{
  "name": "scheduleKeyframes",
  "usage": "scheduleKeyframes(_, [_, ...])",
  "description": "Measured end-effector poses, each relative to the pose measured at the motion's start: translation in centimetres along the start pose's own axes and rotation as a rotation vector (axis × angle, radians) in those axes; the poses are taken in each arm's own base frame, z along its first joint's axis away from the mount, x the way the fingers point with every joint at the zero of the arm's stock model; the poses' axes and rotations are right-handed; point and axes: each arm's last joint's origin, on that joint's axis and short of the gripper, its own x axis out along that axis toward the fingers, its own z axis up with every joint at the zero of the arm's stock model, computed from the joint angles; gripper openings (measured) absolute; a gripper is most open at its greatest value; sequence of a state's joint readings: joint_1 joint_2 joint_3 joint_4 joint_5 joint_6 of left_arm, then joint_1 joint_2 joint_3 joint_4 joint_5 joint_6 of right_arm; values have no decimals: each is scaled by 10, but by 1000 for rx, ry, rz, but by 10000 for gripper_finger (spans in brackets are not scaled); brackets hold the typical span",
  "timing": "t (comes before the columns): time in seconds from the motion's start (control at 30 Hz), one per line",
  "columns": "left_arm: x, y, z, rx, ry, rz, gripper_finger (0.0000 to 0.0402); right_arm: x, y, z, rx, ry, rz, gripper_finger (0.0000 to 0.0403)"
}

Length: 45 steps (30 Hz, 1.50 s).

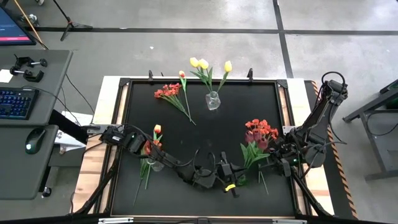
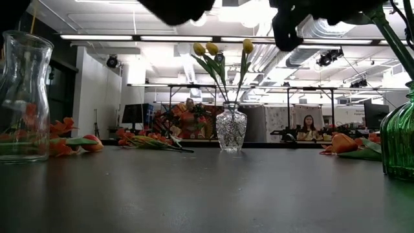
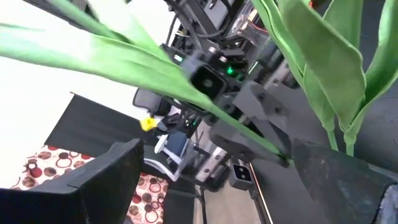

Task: Sort flowers into vase by color
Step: Put the red tulip into the green vase

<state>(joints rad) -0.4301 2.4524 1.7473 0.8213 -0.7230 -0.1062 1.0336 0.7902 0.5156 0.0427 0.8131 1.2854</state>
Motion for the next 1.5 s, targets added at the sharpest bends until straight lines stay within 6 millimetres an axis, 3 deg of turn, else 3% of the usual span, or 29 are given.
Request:
scheduleKeyframes(0.4, [0, 1, -6, -27, 17, 21, 0, 0, 1, 0, 5, -9, 2, 399])
scheduleKeyframes(0.73, [-3, 2, -20, -36, 139, 42, 12, 0, 0, 0, 5, -9, 2, 399])
scheduleKeyframes(1.23, [-17, -15, -21, -1, 145, -14, 123, 0, 1, 0, 7, -6, 6, 399])
scheduleKeyframes(1.5, [-40, -39, -13, 10, 166, -61, 185, 0, 4, -3, 95, 148, 62, 399])
